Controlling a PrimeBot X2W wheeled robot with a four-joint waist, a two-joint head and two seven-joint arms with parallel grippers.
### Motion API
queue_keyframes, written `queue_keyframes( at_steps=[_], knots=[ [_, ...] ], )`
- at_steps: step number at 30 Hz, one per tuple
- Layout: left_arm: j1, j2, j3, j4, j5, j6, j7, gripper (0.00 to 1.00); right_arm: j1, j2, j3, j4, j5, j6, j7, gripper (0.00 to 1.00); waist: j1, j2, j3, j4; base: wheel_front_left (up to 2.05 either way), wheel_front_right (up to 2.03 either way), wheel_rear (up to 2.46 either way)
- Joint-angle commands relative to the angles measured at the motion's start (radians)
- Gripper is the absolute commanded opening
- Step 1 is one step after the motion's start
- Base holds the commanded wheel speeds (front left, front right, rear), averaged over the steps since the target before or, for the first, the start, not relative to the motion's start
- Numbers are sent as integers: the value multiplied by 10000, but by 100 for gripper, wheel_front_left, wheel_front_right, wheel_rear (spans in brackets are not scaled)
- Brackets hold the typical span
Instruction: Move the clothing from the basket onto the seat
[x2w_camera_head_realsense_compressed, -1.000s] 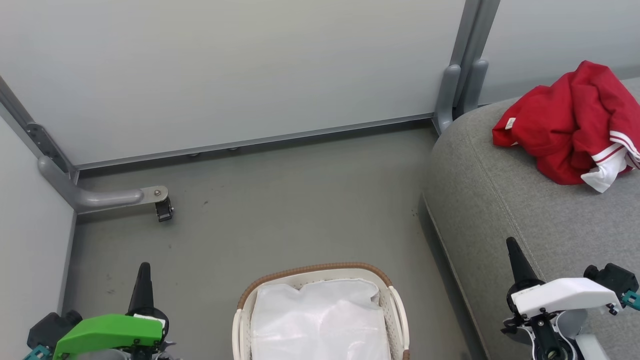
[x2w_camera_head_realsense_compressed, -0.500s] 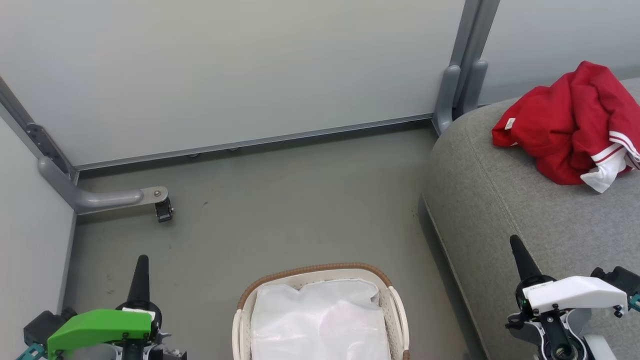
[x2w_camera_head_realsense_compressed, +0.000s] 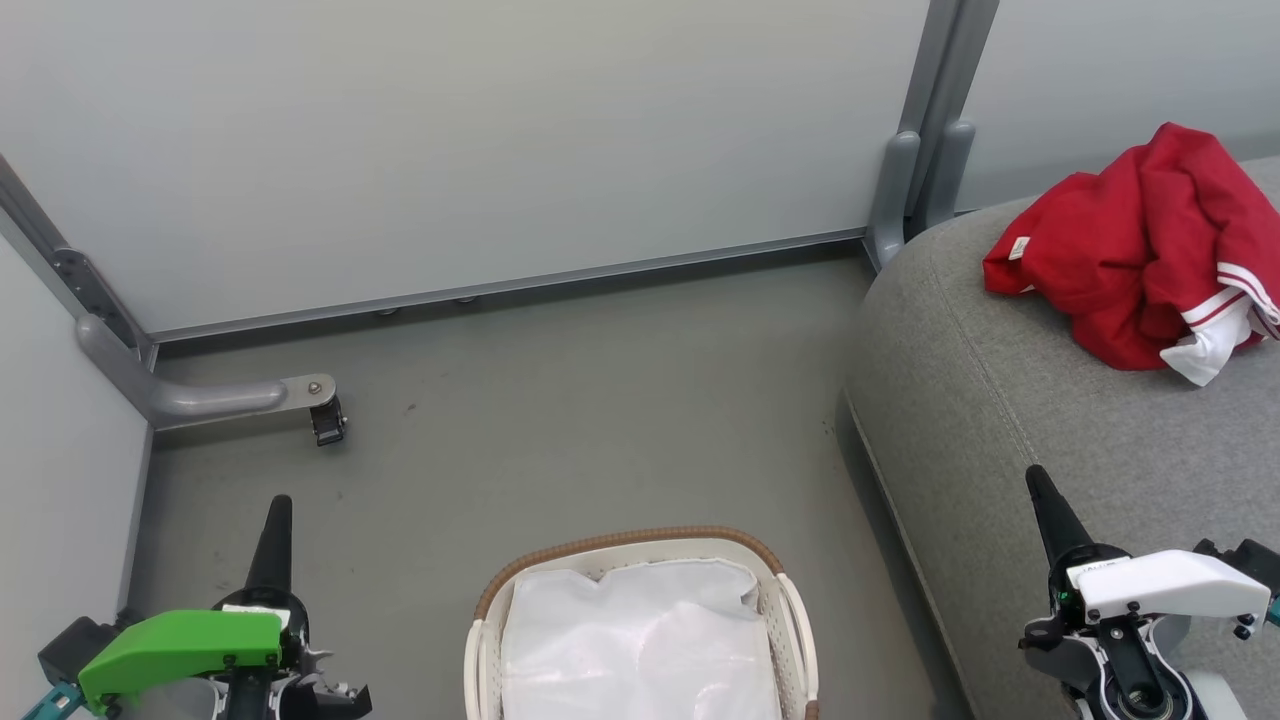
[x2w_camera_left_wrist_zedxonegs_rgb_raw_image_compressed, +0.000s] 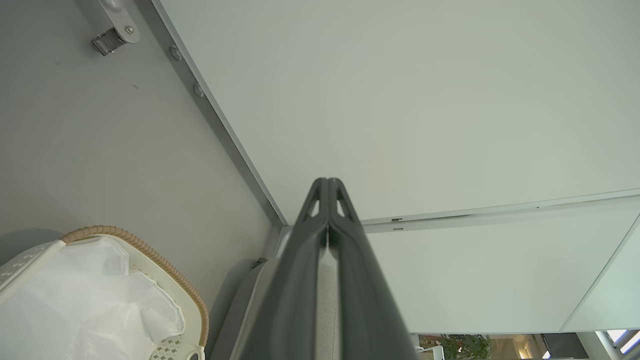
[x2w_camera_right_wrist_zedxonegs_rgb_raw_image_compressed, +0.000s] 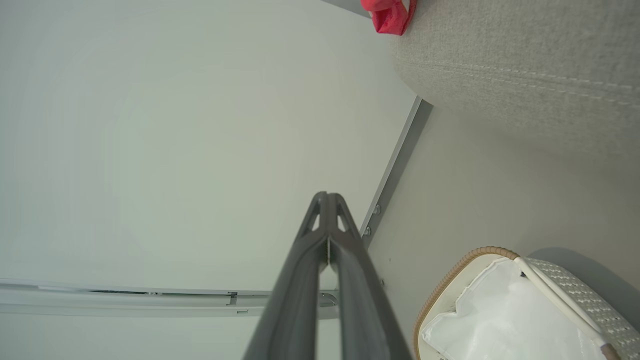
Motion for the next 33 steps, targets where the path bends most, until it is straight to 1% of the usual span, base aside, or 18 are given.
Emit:
queue_keyframes(
  at_steps=[1,33],
  knots=[
    [-208,51,49,-86,-237,-66,49,0,-109,-58,-59,-94,237,-7,84,0,0,0,-2,0,0,0,0],
    [-428,61,325,-169,-2263,-194,648,0,-88,-75,-391,-264,2563,-5,700,0,0,0,-36,-13,0,0,0]
  ],
)
